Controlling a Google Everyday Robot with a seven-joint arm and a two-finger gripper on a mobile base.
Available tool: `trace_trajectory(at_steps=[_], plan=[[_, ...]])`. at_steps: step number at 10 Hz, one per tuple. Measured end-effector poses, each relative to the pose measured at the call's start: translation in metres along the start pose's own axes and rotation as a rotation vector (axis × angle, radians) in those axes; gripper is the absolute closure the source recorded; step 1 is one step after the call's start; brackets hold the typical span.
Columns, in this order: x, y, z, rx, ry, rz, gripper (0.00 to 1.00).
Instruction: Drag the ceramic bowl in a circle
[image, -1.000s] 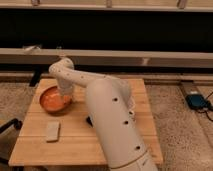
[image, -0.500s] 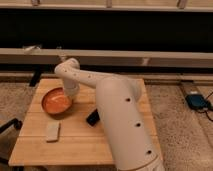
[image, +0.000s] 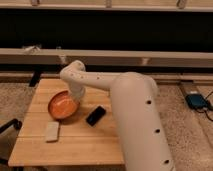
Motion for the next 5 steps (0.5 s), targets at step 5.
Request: trace_trajectory(at_steps=[5], plan=[[-0.056, -0.016, -0.009, -0.049, 0.017, -0.096, 0.97]])
